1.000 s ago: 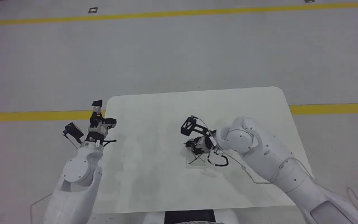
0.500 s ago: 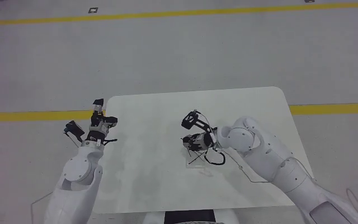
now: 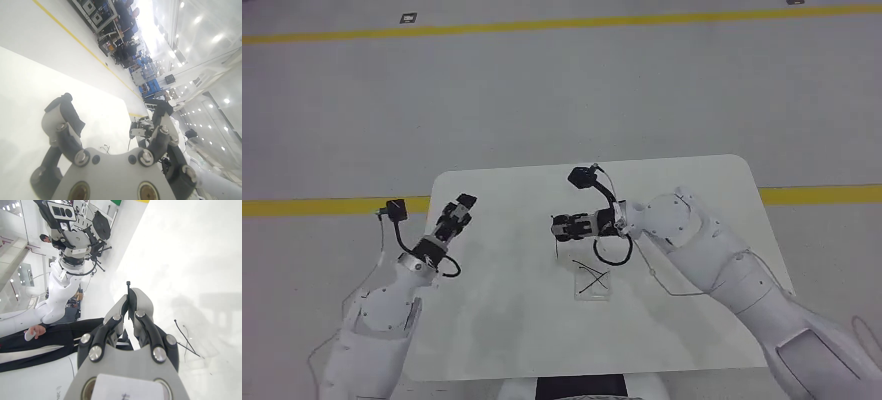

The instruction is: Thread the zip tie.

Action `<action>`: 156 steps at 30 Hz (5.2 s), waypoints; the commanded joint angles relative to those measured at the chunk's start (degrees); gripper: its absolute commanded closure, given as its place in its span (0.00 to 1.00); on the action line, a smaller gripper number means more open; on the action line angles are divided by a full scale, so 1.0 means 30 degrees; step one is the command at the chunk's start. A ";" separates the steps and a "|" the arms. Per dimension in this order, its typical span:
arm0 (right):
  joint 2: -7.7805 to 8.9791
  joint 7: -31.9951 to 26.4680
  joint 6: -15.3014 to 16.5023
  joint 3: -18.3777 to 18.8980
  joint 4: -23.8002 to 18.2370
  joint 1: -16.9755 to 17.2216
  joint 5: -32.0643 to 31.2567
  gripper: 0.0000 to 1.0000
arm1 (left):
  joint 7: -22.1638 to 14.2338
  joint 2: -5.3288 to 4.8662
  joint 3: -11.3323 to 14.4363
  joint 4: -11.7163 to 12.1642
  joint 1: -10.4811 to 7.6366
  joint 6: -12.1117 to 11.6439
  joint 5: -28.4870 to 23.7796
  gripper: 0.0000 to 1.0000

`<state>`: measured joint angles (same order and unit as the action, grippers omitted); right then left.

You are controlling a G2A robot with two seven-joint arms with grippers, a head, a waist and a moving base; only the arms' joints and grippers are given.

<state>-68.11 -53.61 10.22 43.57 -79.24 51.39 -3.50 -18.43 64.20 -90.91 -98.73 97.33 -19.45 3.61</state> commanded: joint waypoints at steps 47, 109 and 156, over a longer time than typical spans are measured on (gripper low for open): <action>-0.2882 0.6980 -0.7330 -0.1616 0.3104 -0.2552 0.5052 1.00 | 1.0708 -0.1476 0.4152 -0.0181 -0.0266 -0.0011 1.3249 0.00; -0.3727 0.7676 -0.9569 -0.0358 0.0441 -0.0287 0.3978 1.00 | 1.3302 -0.1602 0.7485 0.2366 -0.1862 0.0148 1.6910 0.92; -0.4217 0.6026 -0.9146 0.0044 0.0428 0.0136 0.2844 1.00 | 1.3321 -0.1260 0.7499 0.2331 -0.1724 -0.0011 1.7198 1.00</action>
<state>-80.75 -35.54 -17.17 43.64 -77.94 51.74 5.08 21.55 60.41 -68.43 -91.71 92.15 -19.48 55.23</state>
